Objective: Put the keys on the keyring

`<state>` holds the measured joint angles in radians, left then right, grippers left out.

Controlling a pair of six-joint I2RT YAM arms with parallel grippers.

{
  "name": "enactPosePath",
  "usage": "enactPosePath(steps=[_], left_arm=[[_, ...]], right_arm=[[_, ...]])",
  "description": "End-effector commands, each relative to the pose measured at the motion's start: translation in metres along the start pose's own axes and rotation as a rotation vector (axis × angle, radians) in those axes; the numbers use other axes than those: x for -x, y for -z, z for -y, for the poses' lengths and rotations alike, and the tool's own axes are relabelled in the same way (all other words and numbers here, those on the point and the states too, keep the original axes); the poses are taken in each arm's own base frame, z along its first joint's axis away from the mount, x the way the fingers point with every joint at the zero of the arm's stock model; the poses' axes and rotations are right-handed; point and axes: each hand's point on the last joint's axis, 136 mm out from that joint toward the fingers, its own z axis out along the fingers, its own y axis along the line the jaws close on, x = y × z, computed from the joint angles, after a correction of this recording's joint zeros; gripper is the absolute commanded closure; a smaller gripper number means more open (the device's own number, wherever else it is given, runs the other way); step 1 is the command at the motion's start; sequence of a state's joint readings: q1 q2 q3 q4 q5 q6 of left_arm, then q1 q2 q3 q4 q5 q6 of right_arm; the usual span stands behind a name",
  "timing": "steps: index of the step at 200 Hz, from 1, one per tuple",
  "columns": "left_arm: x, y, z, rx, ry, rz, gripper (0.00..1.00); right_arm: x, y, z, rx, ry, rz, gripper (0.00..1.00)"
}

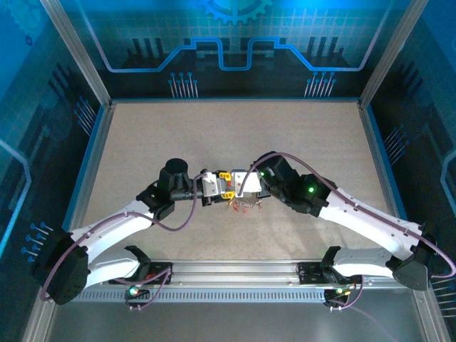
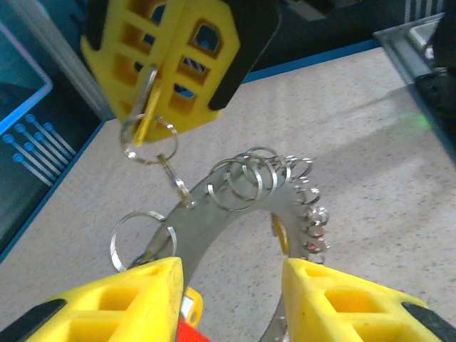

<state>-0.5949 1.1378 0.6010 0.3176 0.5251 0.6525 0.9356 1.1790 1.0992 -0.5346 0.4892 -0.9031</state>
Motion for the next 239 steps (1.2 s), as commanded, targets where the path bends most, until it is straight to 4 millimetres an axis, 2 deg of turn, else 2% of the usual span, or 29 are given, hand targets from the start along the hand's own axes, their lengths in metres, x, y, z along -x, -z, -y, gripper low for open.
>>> enactPosePath(steps=[1, 38, 67, 82, 91, 107, 127, 143, 195, 239], left_arm=[[-0.003, 0.006, -0.021, 0.131, -0.004, -0.01, 0.53], [-0.015, 0.02, -0.056, 0.351, 0.018, -0.06, 0.5], [-0.03, 0.039, -0.085, 0.554, 0.054, -0.126, 0.37], [-0.036, 0.05, -0.099, 0.654, 0.082, -0.158, 0.32], [-0.04, 0.058, -0.107, 0.705, 0.099, -0.171, 0.26], [-0.046, 0.072, -0.12, 0.794, 0.15, -0.177, 0.23], [-0.054, 0.091, -0.135, 0.907, 0.218, -0.17, 0.15], [-0.056, 0.097, -0.138, 0.929, 0.223, -0.175, 0.14], [-0.06, 0.095, -0.137, 0.925, 0.225, -0.184, 0.12], [-0.067, 0.093, -0.136, 0.926, 0.237, -0.194, 0.11]], right_arm=[[-0.025, 0.007, 0.012, -0.036, 0.365, -0.174, 1.0], [-0.043, 0.001, 0.01, 0.01, 0.585, -0.253, 1.0], [-0.058, -0.003, 0.002, 0.088, 0.676, -0.297, 1.0], [-0.054, -0.004, -0.001, 0.111, 0.672, -0.268, 1.0], [-0.048, -0.004, -0.001, 0.121, 0.648, -0.252, 1.0], [-0.044, -0.006, -0.004, 0.15, 0.608, -0.264, 1.0], [-0.042, -0.014, -0.014, 0.201, 0.569, -0.275, 1.0], [-0.044, -0.02, -0.022, 0.24, 0.539, -0.285, 1.0], [-0.066, -0.044, -0.035, 0.332, 0.42, -0.331, 1.0], [-0.096, -0.075, -0.05, 0.41, 0.285, -0.406, 1.0]])
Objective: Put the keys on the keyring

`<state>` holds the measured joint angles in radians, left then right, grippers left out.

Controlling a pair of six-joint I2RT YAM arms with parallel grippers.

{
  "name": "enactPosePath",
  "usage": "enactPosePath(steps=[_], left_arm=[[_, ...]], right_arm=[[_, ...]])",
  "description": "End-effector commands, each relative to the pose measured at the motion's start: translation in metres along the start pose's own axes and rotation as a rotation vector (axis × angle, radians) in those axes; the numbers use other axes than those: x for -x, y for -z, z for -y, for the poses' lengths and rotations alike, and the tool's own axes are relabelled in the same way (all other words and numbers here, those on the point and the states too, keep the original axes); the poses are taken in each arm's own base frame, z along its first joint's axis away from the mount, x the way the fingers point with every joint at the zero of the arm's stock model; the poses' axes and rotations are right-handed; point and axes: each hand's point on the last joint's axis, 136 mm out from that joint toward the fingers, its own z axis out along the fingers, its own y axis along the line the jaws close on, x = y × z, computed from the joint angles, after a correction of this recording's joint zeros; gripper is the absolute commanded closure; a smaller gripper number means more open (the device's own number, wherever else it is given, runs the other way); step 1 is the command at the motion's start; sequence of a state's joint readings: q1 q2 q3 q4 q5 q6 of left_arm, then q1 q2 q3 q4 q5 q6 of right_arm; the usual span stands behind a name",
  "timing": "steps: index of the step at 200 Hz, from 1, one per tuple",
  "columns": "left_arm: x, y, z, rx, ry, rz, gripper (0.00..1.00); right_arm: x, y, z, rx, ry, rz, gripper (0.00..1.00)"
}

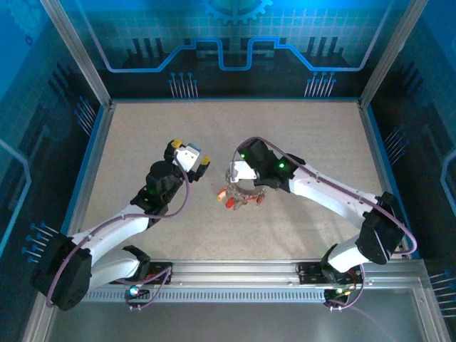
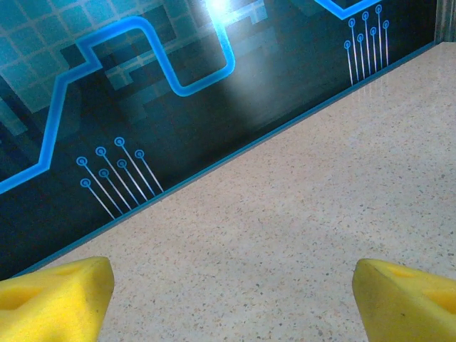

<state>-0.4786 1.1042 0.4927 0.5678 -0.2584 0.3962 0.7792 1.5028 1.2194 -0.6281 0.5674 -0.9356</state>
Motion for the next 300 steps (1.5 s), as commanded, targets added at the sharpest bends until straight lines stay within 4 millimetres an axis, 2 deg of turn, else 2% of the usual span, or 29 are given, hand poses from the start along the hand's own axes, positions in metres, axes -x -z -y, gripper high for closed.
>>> enactPosePath(steps=[1, 50, 93, 136, 141, 148, 156, 199, 212, 236, 275, 300], left_arm=[[-0.002, 0.0, -0.005, 0.031, 0.022, 0.012, 0.11], [-0.017, -0.006, 0.003, 0.008, -0.022, -0.02, 0.1], [-0.023, -0.01, 0.012, -0.033, -0.028, -0.035, 0.1], [-0.029, -0.013, 0.007, -0.005, -0.038, -0.078, 0.1], [-0.029, -0.013, 0.007, -0.007, -0.036, -0.077, 0.09], [-0.028, -0.013, 0.009, -0.012, -0.038, -0.075, 0.02], [-0.029, -0.013, 0.01, -0.017, -0.037, -0.076, 0.01], [-0.037, -0.016, 0.01, -0.004, -0.027, -0.091, 0.01], [-0.04, -0.018, 0.01, -0.004, -0.014, -0.096, 0.01], [-0.038, -0.018, 0.013, -0.018, -0.025, -0.09, 0.01], [-0.041, -0.017, 0.007, 0.017, -0.042, -0.098, 0.01], [-0.049, -0.02, 0.009, 0.016, -0.042, -0.111, 0.01]], right_arm=[[-0.032, -0.012, -0.036, 0.205, 0.259, -0.099, 1.0], [-0.046, -0.049, -0.04, 0.268, 0.125, -0.118, 1.0], [-0.065, -0.075, -0.063, 0.365, 0.048, -0.114, 1.0], [-0.073, -0.099, -0.085, 0.442, -0.034, -0.131, 1.0], [-0.073, -0.101, -0.086, 0.45, -0.057, -0.128, 1.0], [-0.074, -0.105, -0.089, 0.465, -0.091, -0.13, 1.0], [-0.076, -0.109, -0.092, 0.476, -0.121, -0.138, 1.0], [-0.108, -0.123, -0.104, 0.48, -0.217, -0.251, 1.0], [-0.113, -0.126, -0.109, 0.489, -0.239, -0.258, 0.98], [-0.114, -0.133, -0.106, 0.484, -0.302, -0.276, 0.96], [-0.143, -0.141, -0.098, 0.431, -0.36, -0.395, 0.91], [-0.148, -0.14, -0.093, 0.406, -0.365, -0.42, 0.81]])
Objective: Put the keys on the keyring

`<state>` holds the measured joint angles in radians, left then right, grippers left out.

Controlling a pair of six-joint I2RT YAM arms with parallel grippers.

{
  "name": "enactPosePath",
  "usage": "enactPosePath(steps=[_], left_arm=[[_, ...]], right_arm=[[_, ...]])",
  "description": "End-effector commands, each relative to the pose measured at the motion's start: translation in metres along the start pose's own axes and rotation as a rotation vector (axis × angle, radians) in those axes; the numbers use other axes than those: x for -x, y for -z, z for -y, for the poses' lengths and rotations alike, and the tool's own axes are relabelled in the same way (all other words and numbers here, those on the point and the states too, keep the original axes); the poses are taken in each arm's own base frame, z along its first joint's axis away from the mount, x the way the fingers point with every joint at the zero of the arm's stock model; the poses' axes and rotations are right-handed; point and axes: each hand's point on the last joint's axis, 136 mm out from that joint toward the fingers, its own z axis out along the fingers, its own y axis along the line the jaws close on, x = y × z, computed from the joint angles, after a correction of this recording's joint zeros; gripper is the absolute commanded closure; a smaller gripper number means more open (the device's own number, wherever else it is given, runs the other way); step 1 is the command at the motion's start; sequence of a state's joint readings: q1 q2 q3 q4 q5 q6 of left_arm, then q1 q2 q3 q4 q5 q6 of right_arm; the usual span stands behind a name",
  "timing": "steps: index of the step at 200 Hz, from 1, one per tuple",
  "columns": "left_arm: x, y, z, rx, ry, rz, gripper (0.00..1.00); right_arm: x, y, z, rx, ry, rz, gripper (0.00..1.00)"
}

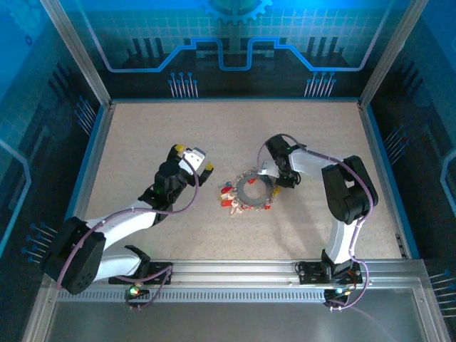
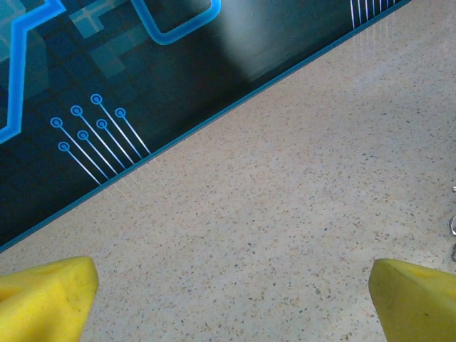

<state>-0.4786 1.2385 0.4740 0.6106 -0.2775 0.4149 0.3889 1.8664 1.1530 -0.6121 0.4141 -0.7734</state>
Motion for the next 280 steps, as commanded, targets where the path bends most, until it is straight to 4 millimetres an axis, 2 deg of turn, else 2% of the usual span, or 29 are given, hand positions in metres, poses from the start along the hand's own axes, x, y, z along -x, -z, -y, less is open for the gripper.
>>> enactPosePath(steps=[1, 21, 50, 71, 85, 100, 109, 124, 126, 127, 128, 129, 131, 132, 140, 155, 161, 166, 183, 203, 228, 259, 280], left_arm=[[-0.005, -0.003, -0.004, 0.031, 0.0, -0.003, 0.01], [-0.009, -0.007, -0.006, 0.051, 0.01, -0.014, 0.01], [-0.014, -0.005, -0.023, 0.096, 0.032, -0.026, 0.01], [-0.02, -0.006, -0.038, 0.134, 0.09, -0.041, 0.01], [-0.025, -0.006, -0.045, 0.159, 0.085, -0.07, 0.01], [-0.037, -0.005, -0.057, 0.216, 0.079, -0.132, 0.01], [-0.042, -0.004, -0.066, 0.256, 0.096, -0.15, 0.01], [-0.046, -0.002, -0.076, 0.285, 0.134, -0.154, 0.01], [-0.046, -0.001, -0.077, 0.287, 0.137, -0.154, 0.01], [-0.047, -0.001, -0.077, 0.289, 0.139, -0.154, 0.01], [-0.047, -0.001, -0.078, 0.291, 0.14, -0.154, 0.01], [-0.047, -0.001, -0.079, 0.292, 0.142, -0.153, 0.01], [-0.047, 0.0, -0.08, 0.294, 0.145, -0.154, 0.01], [-0.047, 0.0, -0.08, 0.296, 0.145, -0.153, 0.01], [-0.049, 0.002, -0.083, 0.304, 0.153, -0.154, 0.01], [-0.055, 0.006, -0.087, 0.326, 0.178, -0.155, 0.01], [-0.056, 0.007, -0.089, 0.336, 0.201, -0.147, 0.01], [-0.058, 0.006, -0.089, 0.335, 0.217, -0.143, 0.01], [-0.061, 0.002, -0.085, 0.304, 0.232, -0.144, 0.01], [-0.072, -0.003, -0.086, 0.301, 0.248, -0.147, 0.01], [-0.085, -0.009, -0.086, 0.273, 0.306, -0.152, 0.01], [-0.105, -0.012, -0.099, 0.295, 0.388, -0.157, 0.01], [-0.118, -0.01, -0.112, 0.323, 0.47, -0.151, 0.01]], right_arm=[[-0.024, -0.01, 0.01, -0.025, -0.049, -0.1, 0.81], [-0.023, -0.009, 0.015, -0.049, -0.056, -0.088, 0.71], [-0.027, -0.003, 0.019, -0.067, -0.069, -0.092, 0.69], [-0.024, 0.003, 0.03, -0.102, -0.119, -0.063, 0.68], [-0.018, 0.012, 0.04, -0.111, -0.211, 0.006, 0.6], [-0.01, 0.031, 0.05, -0.124, -0.302, 0.126, 0.58], [-0.006, 0.045, 0.058, -0.147, -0.359, 0.22, 0.49], [-0.002, 0.073, 0.075, -0.222, -0.446, 0.368, 0.48], [-0.001, 0.077, 0.077, -0.235, -0.46, 0.388, 0.41], [-0.001, 0.079, 0.078, -0.241, -0.465, 0.397, 0.32], [-0.001, 0.081, 0.08, -0.25, -0.472, 0.406, 0.11], [-0.001, 0.083, 0.08, -0.253, -0.478, 0.417, 0.11], [-0.001, 0.086, 0.082, -0.265, -0.491, 0.433, 0.01], [-0.001, 0.089, 0.083, -0.272, -0.496, 0.445, 0.0], [-0.002, 0.106, 0.09, -0.313, -0.553, 0.527, 0.0], [-0.015, 0.133, 0.102, -0.4, -0.696, 0.654, 0.0], [-0.024, 0.135, 0.1, -0.419, -0.753, 0.694, 0.0], [-0.029, 0.145, 0.105, -0.454, -0.8, 0.76, 0.0], [-0.052, 0.162, 0.107, -0.521, -0.975, 0.929, 0.0], [-0.074, 0.159, 0.097, -0.538, -1.13, 1.041, 0.0], [-0.083, 0.133, 0.081, -0.535, -1.194, 1.058, 0.0], [-0.078, 0.091, 0.07, -0.493, -1.197, 1.004, 0.0], [-0.065, 0.081, 0.074, -0.474, -1.137, 1.019, 0.0]])
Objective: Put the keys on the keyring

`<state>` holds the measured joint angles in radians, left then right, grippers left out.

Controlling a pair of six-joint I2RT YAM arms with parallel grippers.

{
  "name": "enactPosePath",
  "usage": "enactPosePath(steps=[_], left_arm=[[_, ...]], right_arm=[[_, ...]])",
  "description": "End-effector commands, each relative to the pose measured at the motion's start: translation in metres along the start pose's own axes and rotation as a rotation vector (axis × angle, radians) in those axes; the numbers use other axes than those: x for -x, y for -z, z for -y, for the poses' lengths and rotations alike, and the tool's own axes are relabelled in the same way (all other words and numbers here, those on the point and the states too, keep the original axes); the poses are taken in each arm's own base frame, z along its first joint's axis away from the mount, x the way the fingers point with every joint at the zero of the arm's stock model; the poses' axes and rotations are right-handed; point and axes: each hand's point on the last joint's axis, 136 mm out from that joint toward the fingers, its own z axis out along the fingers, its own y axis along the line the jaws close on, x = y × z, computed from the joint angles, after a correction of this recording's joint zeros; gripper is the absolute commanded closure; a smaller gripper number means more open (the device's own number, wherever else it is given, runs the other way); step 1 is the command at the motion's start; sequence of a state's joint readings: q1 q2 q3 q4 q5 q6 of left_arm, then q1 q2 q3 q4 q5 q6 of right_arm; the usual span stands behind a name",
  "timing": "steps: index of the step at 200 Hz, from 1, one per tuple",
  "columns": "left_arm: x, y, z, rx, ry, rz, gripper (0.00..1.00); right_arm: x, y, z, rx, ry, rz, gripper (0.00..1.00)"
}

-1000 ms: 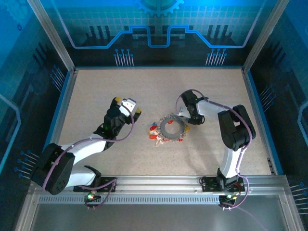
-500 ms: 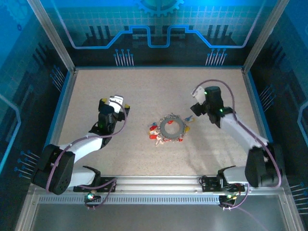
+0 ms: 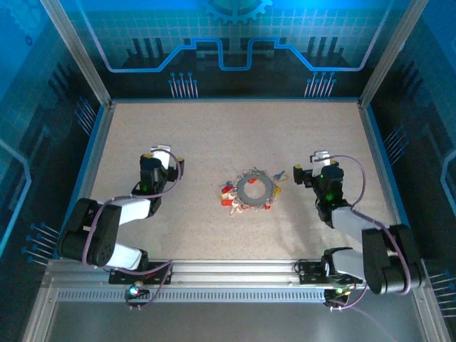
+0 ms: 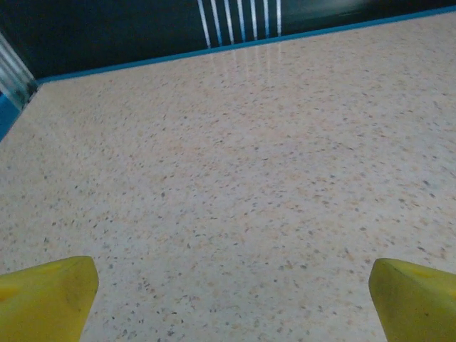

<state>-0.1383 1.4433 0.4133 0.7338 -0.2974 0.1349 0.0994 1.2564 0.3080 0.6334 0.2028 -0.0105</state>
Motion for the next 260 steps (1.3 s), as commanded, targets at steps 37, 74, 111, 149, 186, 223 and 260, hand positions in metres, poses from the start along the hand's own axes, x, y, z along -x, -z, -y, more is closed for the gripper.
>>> enactPosePath(steps=[37, 74, 111, 149, 186, 223, 260], left_arm=[[-0.009, -0.011, -0.015, -0.028, 0.165, 0.048, 0.01], [-0.009, -0.012, -0.016, -0.025, 0.164, 0.044, 0.01], [-0.009, -0.012, -0.016, -0.027, 0.165, 0.043, 0.01], [-0.009, -0.012, -0.016, -0.026, 0.164, 0.044, 0.01], [-0.008, -0.012, -0.016, -0.026, 0.165, 0.046, 0.01], [-0.009, -0.012, -0.015, -0.027, 0.165, 0.045, 0.01], [-0.008, -0.012, -0.016, -0.026, 0.165, 0.047, 0.01]], right_arm=[[0.005, -0.033, 0.002, 0.028, -0.053, 0.044, 0.0], [0.007, -0.04, 0.002, 0.031, -0.059, 0.019, 0.0], [0.006, -0.042, -0.002, 0.027, -0.037, 0.009, 0.0], [0.007, -0.042, -0.003, 0.026, -0.028, 0.008, 0.0], [0.006, -0.042, -0.003, 0.027, -0.028, 0.007, 0.0], [0.007, -0.042, -0.004, 0.028, -0.026, 0.007, 0.0], [0.007, -0.043, -0.012, 0.099, -0.015, 0.0, 0.0]])
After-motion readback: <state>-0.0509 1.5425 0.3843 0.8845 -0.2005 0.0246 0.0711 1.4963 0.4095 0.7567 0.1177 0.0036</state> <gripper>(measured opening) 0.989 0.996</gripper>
